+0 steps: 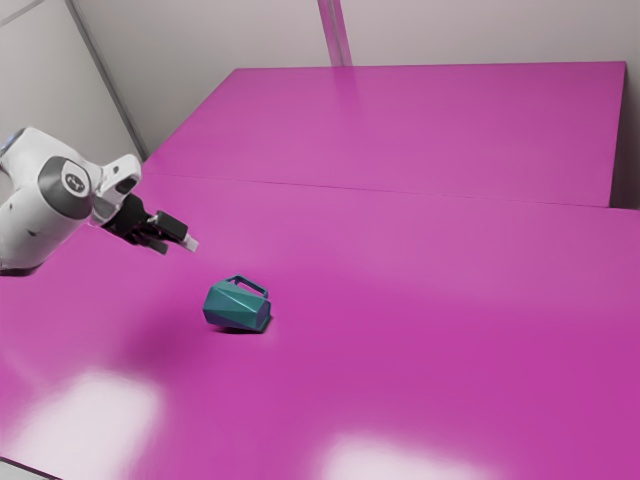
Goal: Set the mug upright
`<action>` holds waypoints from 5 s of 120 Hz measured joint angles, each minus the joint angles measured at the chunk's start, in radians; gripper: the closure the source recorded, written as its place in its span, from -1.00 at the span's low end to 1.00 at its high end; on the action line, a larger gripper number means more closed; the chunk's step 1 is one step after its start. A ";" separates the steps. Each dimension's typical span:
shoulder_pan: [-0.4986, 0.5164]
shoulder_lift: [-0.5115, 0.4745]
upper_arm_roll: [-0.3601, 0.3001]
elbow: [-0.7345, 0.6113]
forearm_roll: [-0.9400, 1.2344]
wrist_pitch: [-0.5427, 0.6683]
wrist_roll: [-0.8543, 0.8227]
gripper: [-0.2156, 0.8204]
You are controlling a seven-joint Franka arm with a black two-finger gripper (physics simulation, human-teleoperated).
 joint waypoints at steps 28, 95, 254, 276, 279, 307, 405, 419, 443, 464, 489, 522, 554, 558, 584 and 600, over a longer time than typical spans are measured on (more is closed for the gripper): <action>0.036 0.033 -0.010 -0.077 -0.200 0.048 0.309 -0.58; 0.043 0.131 -0.080 -0.132 -0.459 0.069 0.817 -0.58; 0.035 0.086 -0.204 -0.146 -0.558 0.211 1.133 0.78; 0.037 0.081 -0.204 -0.146 -0.559 0.225 1.136 0.88; 0.037 0.078 -0.204 -0.146 -0.559 0.228 1.136 0.88; 0.036 0.052 -0.215 -0.100 -0.505 0.244 1.130 0.90; 0.037 -0.089 -0.227 -0.212 0.110 0.115 0.439 0.93; 0.036 -0.075 -0.242 -0.212 0.118 0.145 0.383 0.93; 0.036 -0.059 -0.247 -0.212 0.122 0.169 0.308 0.93; 0.036 -0.042 -0.247 -0.211 0.123 0.177 0.260 0.93; 0.035 -0.042 -0.250 -0.206 0.120 0.156 0.208 0.49; 0.035 -0.057 -0.274 -0.160 0.119 0.107 0.136 -0.20; 0.035 -0.013 -0.284 0.066 0.210 -0.010 0.070 -0.43; 0.034 0.023 -0.278 0.149 0.250 -0.051 0.056 -0.45; -0.077 0.159 -0.137 0.457 0.400 -0.263 -0.030 -0.53; -0.075 0.193 -0.121 0.615 0.474 -0.385 -0.083 -0.56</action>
